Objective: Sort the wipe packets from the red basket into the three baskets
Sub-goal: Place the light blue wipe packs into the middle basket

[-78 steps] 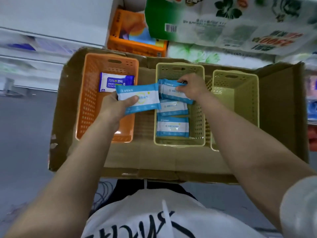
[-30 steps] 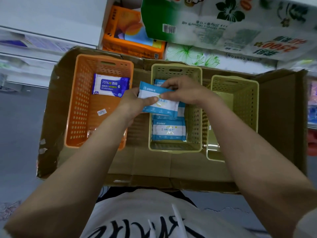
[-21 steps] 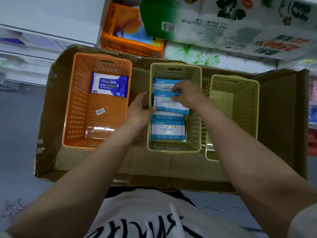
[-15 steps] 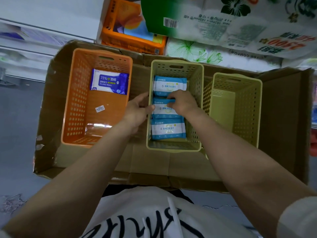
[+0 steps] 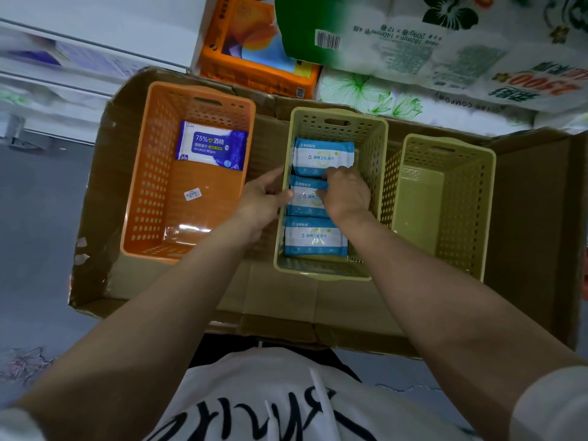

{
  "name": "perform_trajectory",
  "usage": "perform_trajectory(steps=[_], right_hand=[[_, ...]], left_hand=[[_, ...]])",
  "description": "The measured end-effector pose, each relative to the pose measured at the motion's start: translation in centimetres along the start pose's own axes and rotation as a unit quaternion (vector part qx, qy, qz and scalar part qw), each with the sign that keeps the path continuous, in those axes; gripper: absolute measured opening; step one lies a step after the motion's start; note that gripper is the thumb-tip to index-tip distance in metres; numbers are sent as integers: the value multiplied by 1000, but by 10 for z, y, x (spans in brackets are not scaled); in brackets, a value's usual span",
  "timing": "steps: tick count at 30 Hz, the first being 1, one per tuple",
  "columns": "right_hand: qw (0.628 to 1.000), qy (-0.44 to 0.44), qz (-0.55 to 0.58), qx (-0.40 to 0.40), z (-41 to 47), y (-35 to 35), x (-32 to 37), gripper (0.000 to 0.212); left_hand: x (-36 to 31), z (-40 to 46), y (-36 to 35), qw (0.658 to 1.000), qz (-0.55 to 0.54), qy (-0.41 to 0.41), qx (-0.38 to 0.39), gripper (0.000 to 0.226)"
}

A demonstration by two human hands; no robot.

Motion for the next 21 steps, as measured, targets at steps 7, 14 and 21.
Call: perform_trajectory(steps=[7, 14, 21], right_hand=[[999, -6, 8, 39, -5, 22, 4, 47], [998, 16, 65, -9, -44, 103, 42, 42], [978, 77, 80, -176, -146, 161, 155, 40]], left_hand=[[-6, -6, 6, 998, 50, -6, -49, 48], [-38, -51, 60, 978, 163, -100, -89, 43], [-61, -134, 205, 883, 304, -301, -193, 34]])
Point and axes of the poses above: each hand's wrist, its own z-axis towards the middle knuckle, its own y-axis out of the back of the hand, x = y × z, the point moved 7 cm from there along z, towards the middle knuckle, and after that the axes turned 11 degrees about z, right-handed, at the moved point
